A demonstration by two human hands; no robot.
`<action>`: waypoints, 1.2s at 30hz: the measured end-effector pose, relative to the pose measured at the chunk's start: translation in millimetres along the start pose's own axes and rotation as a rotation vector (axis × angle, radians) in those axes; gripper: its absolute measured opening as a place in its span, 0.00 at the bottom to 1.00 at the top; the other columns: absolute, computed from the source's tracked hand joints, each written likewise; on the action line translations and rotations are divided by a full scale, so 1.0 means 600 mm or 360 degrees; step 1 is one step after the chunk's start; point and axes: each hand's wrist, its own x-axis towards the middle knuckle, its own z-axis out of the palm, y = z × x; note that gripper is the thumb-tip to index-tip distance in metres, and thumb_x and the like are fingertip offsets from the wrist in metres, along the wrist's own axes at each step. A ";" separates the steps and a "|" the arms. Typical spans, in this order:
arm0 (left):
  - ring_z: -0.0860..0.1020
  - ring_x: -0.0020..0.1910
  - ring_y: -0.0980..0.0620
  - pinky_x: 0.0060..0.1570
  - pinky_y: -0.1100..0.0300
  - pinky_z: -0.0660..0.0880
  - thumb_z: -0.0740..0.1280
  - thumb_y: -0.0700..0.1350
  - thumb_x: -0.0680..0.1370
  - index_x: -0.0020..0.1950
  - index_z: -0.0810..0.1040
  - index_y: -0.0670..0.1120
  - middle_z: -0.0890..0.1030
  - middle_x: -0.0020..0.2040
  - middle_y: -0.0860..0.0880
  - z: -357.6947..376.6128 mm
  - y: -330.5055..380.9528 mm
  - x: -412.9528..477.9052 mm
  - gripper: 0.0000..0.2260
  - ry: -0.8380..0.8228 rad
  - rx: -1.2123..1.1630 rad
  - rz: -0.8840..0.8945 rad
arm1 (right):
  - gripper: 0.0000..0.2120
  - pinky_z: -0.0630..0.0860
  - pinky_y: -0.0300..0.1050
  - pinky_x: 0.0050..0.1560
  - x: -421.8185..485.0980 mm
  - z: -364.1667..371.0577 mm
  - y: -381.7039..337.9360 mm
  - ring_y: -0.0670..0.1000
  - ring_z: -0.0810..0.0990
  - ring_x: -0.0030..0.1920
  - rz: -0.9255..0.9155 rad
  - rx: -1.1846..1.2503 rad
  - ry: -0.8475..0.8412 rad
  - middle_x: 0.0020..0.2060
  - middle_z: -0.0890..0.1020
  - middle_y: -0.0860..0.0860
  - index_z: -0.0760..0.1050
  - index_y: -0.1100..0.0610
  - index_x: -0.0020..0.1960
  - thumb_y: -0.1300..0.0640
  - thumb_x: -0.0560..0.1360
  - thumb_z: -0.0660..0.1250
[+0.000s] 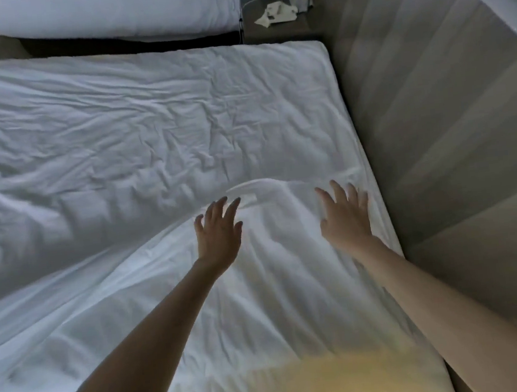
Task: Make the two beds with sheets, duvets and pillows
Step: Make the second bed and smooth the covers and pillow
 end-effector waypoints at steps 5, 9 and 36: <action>0.49 0.79 0.47 0.74 0.46 0.51 0.58 0.49 0.83 0.79 0.55 0.55 0.52 0.80 0.50 0.068 0.018 -0.046 0.25 -0.0295 -0.0072 0.0082 | 0.38 0.52 0.59 0.75 -0.049 0.112 0.065 0.61 0.49 0.76 0.0541 0.0643 -0.0200 0.78 0.50 0.57 0.47 0.51 0.79 0.46 0.77 0.64; 0.44 0.79 0.47 0.75 0.45 0.50 0.56 0.52 0.83 0.79 0.51 0.58 0.46 0.80 0.50 0.123 0.024 -0.072 0.25 -0.0539 -0.0056 0.0049 | 0.46 0.50 0.59 0.76 -0.078 0.197 0.123 0.59 0.45 0.78 0.0897 0.0886 -0.0494 0.79 0.47 0.57 0.41 0.53 0.79 0.37 0.75 0.65; 0.31 0.75 0.41 0.71 0.32 0.40 0.52 0.58 0.82 0.78 0.42 0.60 0.32 0.77 0.53 0.262 0.125 -0.119 0.28 -0.0718 0.0099 0.0102 | 0.28 0.47 0.59 0.75 -0.158 0.282 0.204 0.58 0.49 0.78 0.0116 0.0385 0.0079 0.79 0.51 0.51 0.50 0.41 0.78 0.51 0.81 0.55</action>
